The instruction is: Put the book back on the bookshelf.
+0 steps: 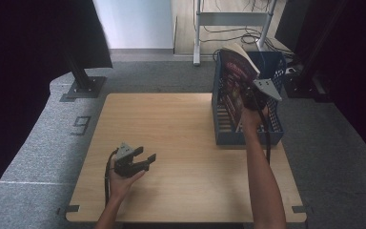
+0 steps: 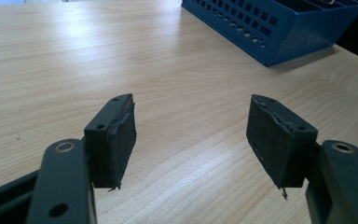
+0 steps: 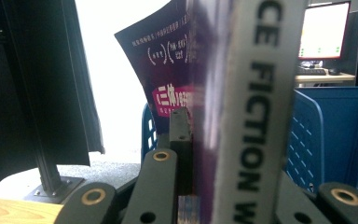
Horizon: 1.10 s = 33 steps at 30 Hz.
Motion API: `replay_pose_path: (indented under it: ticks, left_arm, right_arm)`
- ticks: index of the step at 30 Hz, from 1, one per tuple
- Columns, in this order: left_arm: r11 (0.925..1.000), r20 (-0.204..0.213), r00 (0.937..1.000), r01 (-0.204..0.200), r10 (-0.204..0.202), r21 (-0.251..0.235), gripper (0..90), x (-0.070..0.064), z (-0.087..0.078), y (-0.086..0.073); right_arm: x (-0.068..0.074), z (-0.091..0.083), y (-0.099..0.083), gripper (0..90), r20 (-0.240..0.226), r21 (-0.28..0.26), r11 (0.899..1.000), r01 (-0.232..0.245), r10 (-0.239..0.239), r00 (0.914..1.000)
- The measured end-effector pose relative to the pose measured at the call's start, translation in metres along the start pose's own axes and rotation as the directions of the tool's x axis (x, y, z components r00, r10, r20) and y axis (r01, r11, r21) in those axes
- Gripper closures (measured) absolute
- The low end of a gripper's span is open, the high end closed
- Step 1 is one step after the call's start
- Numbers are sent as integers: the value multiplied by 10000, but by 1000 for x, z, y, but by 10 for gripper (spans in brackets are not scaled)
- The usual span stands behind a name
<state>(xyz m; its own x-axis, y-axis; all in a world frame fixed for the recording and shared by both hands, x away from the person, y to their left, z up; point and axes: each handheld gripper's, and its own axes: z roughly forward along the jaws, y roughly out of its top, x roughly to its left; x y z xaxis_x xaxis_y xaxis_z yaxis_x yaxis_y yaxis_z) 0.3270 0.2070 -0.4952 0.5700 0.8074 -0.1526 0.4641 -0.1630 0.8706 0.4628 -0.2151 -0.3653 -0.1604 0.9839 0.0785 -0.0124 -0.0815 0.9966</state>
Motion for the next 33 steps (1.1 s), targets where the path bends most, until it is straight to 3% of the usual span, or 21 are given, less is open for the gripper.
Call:
replay_pose_path:
  ticks: [12,20,33]
  left_arm:
    - [9999,-7,9999,111,-111,-73,332,3,-2,0]
    - [9998,-17,9999,159,-159,-152,332,4,-4,1]
    - [9997,-20,9998,210,-211,-118,332,7,-3,0]
  right_arm:
    - [0,14,-8,816,126,-15,9999,-100,100,9999]
    - [4,22,-15,816,127,186,9996,206,-208,9997]
    - [7,38,-36,816,273,366,9992,153,-163,9995]
